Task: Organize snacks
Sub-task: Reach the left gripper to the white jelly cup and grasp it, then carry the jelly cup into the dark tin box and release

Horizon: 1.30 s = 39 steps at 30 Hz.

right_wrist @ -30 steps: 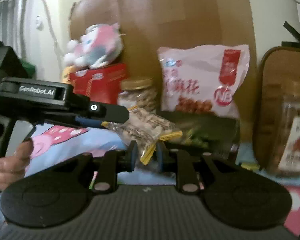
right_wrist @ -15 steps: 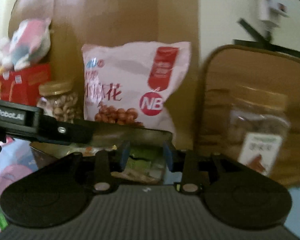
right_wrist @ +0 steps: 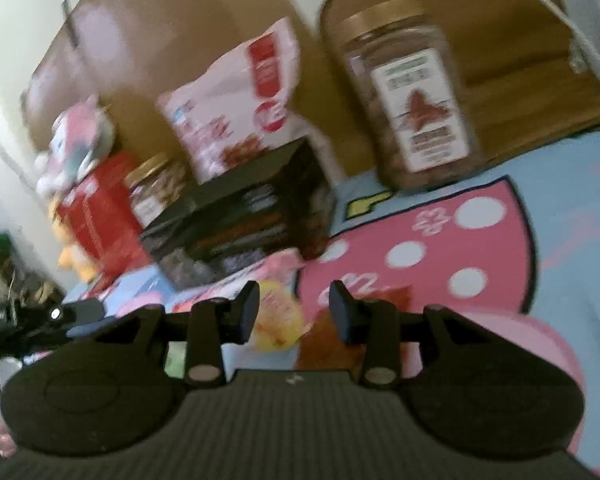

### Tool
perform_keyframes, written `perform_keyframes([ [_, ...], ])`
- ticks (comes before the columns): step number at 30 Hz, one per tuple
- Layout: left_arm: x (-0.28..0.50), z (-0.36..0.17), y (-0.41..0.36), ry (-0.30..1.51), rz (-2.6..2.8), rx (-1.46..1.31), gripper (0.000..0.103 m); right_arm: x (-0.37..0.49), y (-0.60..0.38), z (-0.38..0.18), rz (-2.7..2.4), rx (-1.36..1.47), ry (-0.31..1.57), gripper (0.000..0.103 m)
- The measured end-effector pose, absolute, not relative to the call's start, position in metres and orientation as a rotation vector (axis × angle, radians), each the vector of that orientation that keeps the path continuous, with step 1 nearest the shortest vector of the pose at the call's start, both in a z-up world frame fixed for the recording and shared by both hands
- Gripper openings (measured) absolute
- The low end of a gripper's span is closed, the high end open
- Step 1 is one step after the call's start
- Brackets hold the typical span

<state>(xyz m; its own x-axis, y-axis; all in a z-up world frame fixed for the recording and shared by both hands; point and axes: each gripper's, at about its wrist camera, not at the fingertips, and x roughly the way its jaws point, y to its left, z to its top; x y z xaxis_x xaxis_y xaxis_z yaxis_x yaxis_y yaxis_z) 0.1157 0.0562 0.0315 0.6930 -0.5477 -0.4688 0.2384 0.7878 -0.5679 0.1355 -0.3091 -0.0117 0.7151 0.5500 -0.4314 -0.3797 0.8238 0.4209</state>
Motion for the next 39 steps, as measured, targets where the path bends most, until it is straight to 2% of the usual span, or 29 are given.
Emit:
perform_keyframes([
  [2, 0.125, 0.036, 0.043, 0.683, -0.502, -0.483, 0.067, 0.133, -0.291, -0.008, 0.537, 0.250, 0.571, 0.046],
  [10, 0.171, 0.038, -0.015, 0.716, -0.631, -0.290, 0.068, 0.106, -0.280, -0.012, 0.581, 0.207, 0.615, 0.046],
  [20, 0.184, 0.002, -0.035, 0.844, -0.738, -0.371, 0.068, 0.143, -0.281, -0.026, 0.540, 0.268, 0.665, 0.042],
  [26, 0.175, 0.002, -0.035, 0.816, -0.711, -0.392, 0.068, 0.146, -0.283, -0.028, 0.541, 0.289, 0.664, 0.043],
  [28, 0.177, 0.006, -0.033, 0.815, -0.701, -0.400, 0.073, 0.146, -0.284, -0.027, 0.539, 0.289, 0.660, 0.043],
  [31, 0.182, 0.011, -0.034, 0.808, -0.675, -0.391, 0.073, 0.143, -0.284, -0.026, 0.523, 0.298, 0.657, 0.043],
  [33, 0.186, 0.009, -0.036, 0.821, -0.662, -0.396, 0.066, 0.144, -0.282, -0.026, 0.518, 0.294, 0.659, 0.043],
  [34, 0.188, 0.006, -0.037, 0.840, -0.655, -0.403, 0.055, 0.145, -0.281, -0.026, 0.516, 0.287, 0.657, 0.043],
  [36, 0.191, 0.000, -0.038, 0.863, -0.605, -0.410, 0.043, 0.148, -0.277, -0.026, 0.505, 0.268, 0.657, 0.042],
  [39, 0.182, 0.000, -0.029, 0.857, -0.600, -0.457, 0.033, 0.144, -0.274, -0.025, 0.500, 0.238, 0.645, 0.038],
])
